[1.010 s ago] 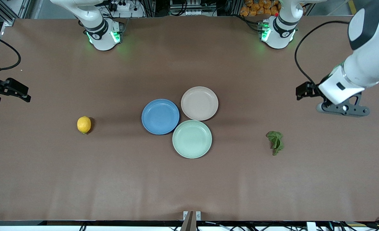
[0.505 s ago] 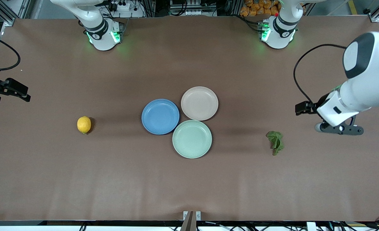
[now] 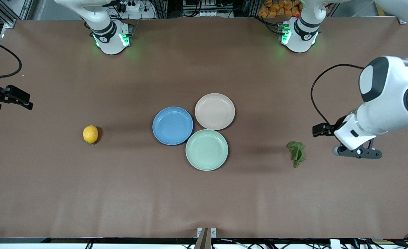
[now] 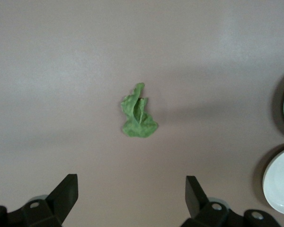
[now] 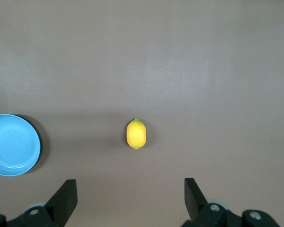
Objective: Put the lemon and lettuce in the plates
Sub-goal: 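Move the left gripper to the lettuce while the right gripper reaches the lemon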
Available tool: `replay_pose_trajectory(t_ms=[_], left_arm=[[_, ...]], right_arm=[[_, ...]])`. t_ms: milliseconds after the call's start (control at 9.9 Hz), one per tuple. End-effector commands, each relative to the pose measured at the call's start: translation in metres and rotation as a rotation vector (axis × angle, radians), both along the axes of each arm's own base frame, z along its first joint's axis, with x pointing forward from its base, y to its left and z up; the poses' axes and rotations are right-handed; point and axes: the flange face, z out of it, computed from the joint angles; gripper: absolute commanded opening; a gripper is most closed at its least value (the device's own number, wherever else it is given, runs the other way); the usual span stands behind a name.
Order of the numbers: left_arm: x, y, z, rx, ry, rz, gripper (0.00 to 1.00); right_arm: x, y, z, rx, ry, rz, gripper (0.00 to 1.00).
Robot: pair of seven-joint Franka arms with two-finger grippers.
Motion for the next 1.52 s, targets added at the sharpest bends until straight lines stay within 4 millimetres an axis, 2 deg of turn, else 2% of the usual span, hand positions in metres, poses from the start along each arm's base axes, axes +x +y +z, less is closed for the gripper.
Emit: replay_pose_trajectory(t_ms=[0, 303, 505, 606, 909, 1111, 1414], left_arm=[[0.007, -0.007, -0.004, 0.016, -0.019, -0.025, 1.0], [0.011, -0.009, -0.018, 0.032, -0.025, -0.035, 1.0], [0.016, -0.009, -0.039, 0.03, -0.012, -0.031, 1.0], [0.018, -0.006, -0.049, 0.029, -0.005, -0.026, 1.0], [0.029, 0.0, -0.085, 0.021, -0.005, -0.013, 1.0], [0.032, -0.004, -0.112, 0.017, 0.005, -0.007, 1.0], [0.023, -0.028, -0.135, 0.035, 0.042, 0.017, 1.0]], right_arm=[[0.004, -0.012, -0.012, 0.01, 0.025, -0.012, 1.0], [0.015, -0.012, -0.038, 0.009, 0.068, -0.012, 1.0], [0.021, -0.014, -0.054, 0.009, 0.092, -0.013, 1.0], [0.025, -0.016, -0.07, 0.009, 0.112, -0.017, 1.0], [0.016, -0.022, -0.134, 0.013, 0.085, -0.025, 1.0], [0.009, -0.021, -0.174, 0.013, 0.082, -0.023, 1.0], [-0.005, -0.016, -0.247, 0.013, 0.092, -0.02, 1.0]])
